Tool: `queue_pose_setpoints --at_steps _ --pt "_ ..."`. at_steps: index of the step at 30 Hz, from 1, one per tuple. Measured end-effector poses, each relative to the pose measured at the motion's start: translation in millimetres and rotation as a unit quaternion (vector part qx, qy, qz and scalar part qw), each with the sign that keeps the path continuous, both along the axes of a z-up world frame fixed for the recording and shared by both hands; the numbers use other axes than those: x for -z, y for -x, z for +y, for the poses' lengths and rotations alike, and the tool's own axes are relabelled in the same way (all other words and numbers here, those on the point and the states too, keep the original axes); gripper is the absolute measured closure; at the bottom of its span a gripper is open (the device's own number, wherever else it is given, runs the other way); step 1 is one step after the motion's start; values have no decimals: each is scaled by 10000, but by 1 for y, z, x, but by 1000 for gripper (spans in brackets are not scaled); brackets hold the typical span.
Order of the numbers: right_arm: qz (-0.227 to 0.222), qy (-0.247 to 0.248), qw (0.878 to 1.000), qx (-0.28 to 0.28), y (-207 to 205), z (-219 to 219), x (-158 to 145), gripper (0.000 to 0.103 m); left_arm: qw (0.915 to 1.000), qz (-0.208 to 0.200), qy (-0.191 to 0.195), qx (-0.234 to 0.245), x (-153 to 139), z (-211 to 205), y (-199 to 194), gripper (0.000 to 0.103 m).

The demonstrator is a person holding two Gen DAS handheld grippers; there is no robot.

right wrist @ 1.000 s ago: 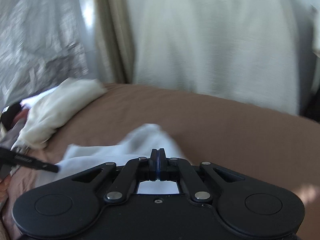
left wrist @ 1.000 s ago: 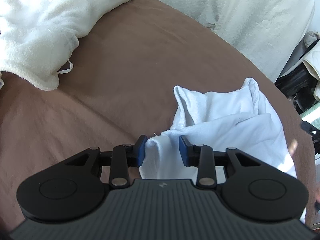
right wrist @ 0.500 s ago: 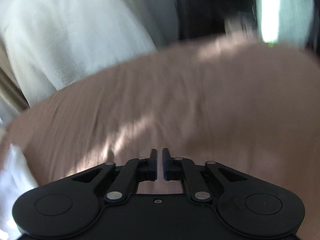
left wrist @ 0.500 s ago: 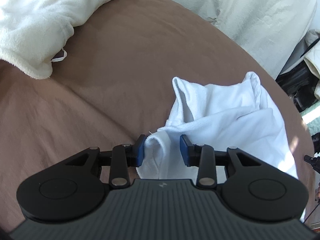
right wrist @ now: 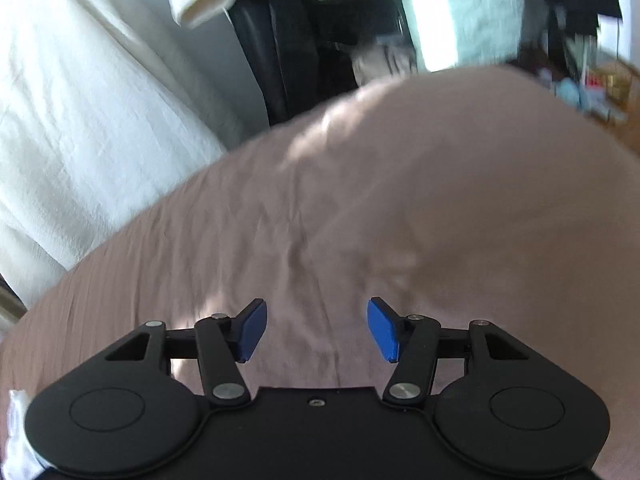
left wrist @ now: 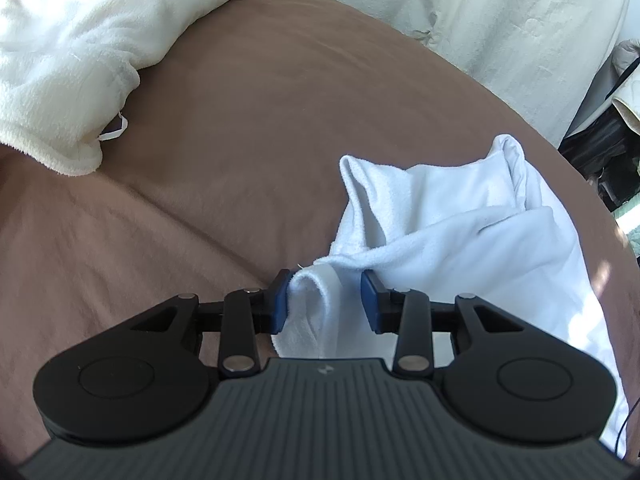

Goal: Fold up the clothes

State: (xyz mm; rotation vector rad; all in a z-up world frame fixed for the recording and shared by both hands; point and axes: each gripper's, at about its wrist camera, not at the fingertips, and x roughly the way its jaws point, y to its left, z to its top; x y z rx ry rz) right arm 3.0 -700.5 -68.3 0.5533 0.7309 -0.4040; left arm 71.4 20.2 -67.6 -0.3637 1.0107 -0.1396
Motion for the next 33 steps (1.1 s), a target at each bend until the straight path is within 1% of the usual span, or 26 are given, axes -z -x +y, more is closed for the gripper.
queue_pose_setpoints --at_steps 1,2,4,6,7,9,10,11,12,14,17,19,20,21,22,23,24,25,27,28,30,31,32,33 --pt "-101 267 9996 -29 2 10 -6 42 10000 9 7 -6 1 0 -1 65" --pt "-213 522 9982 -189 3 21 -13 42 10000 13 17 -20 1 -1 -1 62" --pt "-309 882 9924 -801 0 51 -24 42 10000 23 19 -27 1 -1 -2 62" --pt "-381 942 9872 -1233 -4 73 -31 41 10000 18 20 -15 1 -1 -2 62" --pt "-466 827 9872 -1279 -6 76 -33 37 10000 22 45 -23 1 0 -2 62" --pt "-525 222 9922 -1106 -11 64 -27 32 9999 32 96 -40 2 2 -2 62" --pt "-222 231 9966 -762 -14 59 -22 34 9999 43 125 -50 2 2 -2 62" --pt "321 840 9949 -464 -16 64 -20 33 9999 50 142 -52 2 2 -2 62" --pt "885 1903 9770 -371 -20 77 -18 32 9999 45 140 -45 1 1 -2 62" --pt "916 2373 9656 -536 -16 82 -16 31 9999 35 135 -30 0 0 -2 62" --pt "665 1591 9849 -131 -10 66 -18 33 9999 -1 142 7 -2 -2 -1 62" --pt "493 1052 9931 145 -6 55 -19 32 9999 -3 149 3 -2 -2 0 60" --pt "555 1712 9836 105 -8 67 -23 31 9999 -2 165 -7 -2 -2 1 60" --pt "618 2394 9689 60 -11 80 -26 31 9998 -1 180 -17 -3 -2 1 60" --pt "374 2205 9746 -142 -8 83 -30 31 9998 -11 199 -20 -3 -2 1 60" --pt "49 1631 9861 -326 -5 82 -32 31 9998 -26 213 -20 -3 -3 1 60" --pt "-251 1111 9921 -525 -2 84 -33 31 9997 -51 226 -14 -4 -3 1 60" --pt "-550 590 9941 -723 1 86 -34 31 9997 -85 237 4 -5 -4 1 60" --pt "-503 717 9835 -1581 -9 123 -36 31 9996 -177 223 89 -6 -7 1 61" --pt "-452 971 9725 -2066 -14 151 -39 31 9996 -210 148 151 -7 -9 1 62" --pt "-526 992 9478 -2985 -28 197 -45 31 9993 -274 -2 273 -9 -14 1 62" --pt "-562 995 9322 -3435 -36 219 -48 31 9992 -273 -47 294 -9 -15 1 62" --pt "-603 846 9220 -3731 -45 241 -53 31 9991 -271 -88 312 -9 -16 1 62" --pt "-643 692 9109 -4018 -55 263 -57 32 9992 -261 -41 291 -9 -14 1 62"
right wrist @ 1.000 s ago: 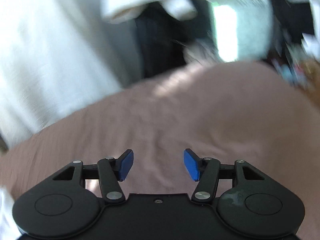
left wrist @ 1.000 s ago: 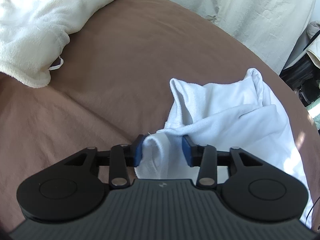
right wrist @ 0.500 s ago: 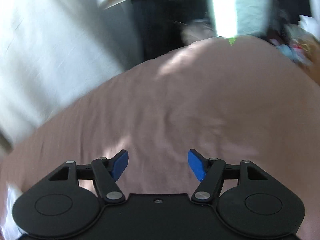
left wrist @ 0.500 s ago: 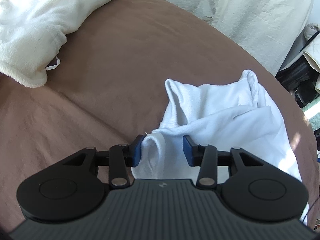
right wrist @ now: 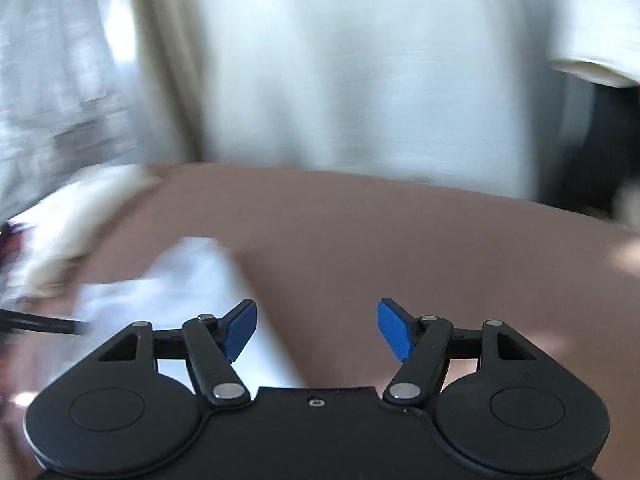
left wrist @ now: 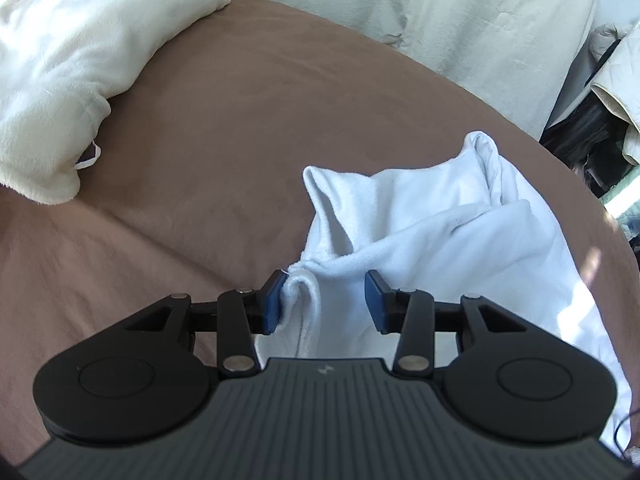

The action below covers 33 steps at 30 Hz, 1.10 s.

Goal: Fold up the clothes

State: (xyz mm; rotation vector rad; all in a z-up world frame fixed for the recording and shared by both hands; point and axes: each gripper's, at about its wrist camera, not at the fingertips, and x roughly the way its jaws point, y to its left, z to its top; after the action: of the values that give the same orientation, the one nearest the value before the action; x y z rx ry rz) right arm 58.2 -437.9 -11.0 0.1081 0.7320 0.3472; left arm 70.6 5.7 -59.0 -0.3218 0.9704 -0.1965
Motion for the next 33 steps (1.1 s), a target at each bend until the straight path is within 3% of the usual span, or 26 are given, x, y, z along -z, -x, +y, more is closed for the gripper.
queue_pose_setpoints --at_steps 2,4,7,12,16,18,19,20,25,29,33 --pt "59 -86 9991 -408 -23 39 -5 33 9999 22 94 -39 1 3 0 62" --pt "140 17 9971 -750 -45 86 -7 45 9998 62 178 -44 3 5 -2 62" --pt "553 418 9940 -843 -61 144 0 63 9996 68 254 -39 5 7 -1 62" --pt "1133 923 9879 -515 -81 210 20 66 9995 13 311 29 2 7 2 62" --pt "1227 1761 9766 -102 -95 224 39 65 9995 -58 278 139 -2 5 5 64" --pt "1161 1918 9744 -158 -93 229 42 68 9994 -43 297 150 -2 5 5 64" --pt "1008 1888 9764 -279 -88 227 42 92 9994 -45 297 151 -2 5 5 64" --pt "912 1906 9770 -293 -85 226 40 94 9995 -49 286 141 -2 5 5 67" --pt "225 1340 9907 53 -70 200 10 94 9991 -326 244 96 -11 8 8 96" --pt "48 725 9972 166 -73 174 -11 94 9971 -661 334 168 -17 7 8 96" --pt "485 198 9984 200 -101 163 1 90 9965 -759 340 -36 -15 10 3 96"
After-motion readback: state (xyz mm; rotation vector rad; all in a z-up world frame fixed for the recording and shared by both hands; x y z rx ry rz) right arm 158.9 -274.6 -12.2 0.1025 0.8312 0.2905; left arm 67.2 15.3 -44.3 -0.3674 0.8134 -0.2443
